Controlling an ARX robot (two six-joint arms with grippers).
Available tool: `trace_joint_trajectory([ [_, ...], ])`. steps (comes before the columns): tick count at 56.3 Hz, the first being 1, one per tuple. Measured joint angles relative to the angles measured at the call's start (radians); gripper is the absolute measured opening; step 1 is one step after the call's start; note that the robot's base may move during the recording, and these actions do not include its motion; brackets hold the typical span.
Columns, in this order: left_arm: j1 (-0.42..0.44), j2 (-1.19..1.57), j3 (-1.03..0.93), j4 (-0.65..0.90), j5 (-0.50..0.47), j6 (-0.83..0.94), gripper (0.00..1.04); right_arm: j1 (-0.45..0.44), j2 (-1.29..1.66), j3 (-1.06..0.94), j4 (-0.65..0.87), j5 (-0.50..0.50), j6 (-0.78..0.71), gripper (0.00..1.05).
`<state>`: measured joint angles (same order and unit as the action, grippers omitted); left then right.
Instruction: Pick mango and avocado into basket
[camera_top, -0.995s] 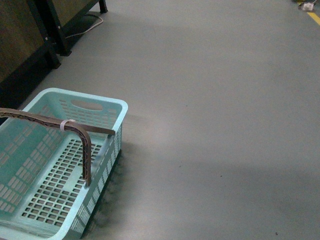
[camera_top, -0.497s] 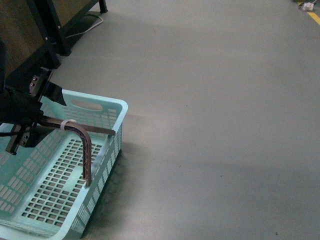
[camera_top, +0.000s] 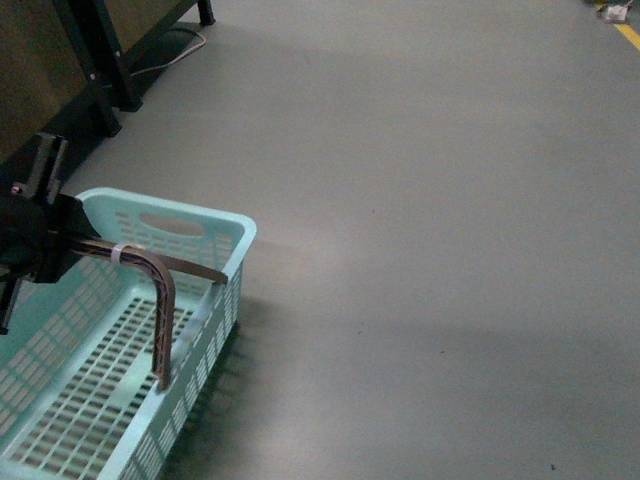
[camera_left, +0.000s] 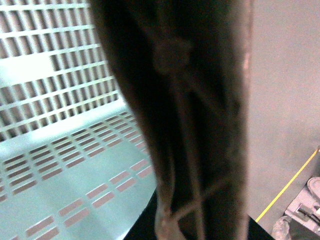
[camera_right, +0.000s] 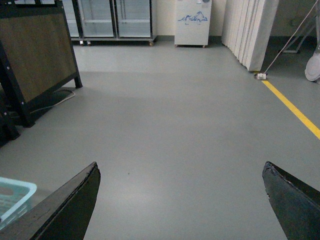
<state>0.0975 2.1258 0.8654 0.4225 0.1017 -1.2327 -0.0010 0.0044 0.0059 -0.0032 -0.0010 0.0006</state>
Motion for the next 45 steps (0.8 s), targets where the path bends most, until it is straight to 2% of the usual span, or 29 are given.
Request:
trace_joint_trajectory([
  [7, 0.008, -0.149, -0.081, -0.043, -0.01, -0.015, 0.06, 0.0, 0.0, 0.0, 0.0, 0.0, 0.0, 0.97],
  [16, 0.021, -0.473, -0.172, -0.185, -0.032, -0.032, 0.06, 0.0, 0.0, 0.0, 0.0, 0.0, 0.0, 0.97],
  [30, 0.03, -0.931, -0.17, -0.407, -0.019, -0.054, 0.06, 0.0, 0.0, 0.0, 0.0, 0.0, 0.0, 0.97],
  [45, 0.024, -1.239, -0.11, -0.6, -0.023, -0.108, 0.06, 0.0, 0.0, 0.0, 0.0, 0.0, 0.0, 0.97],
])
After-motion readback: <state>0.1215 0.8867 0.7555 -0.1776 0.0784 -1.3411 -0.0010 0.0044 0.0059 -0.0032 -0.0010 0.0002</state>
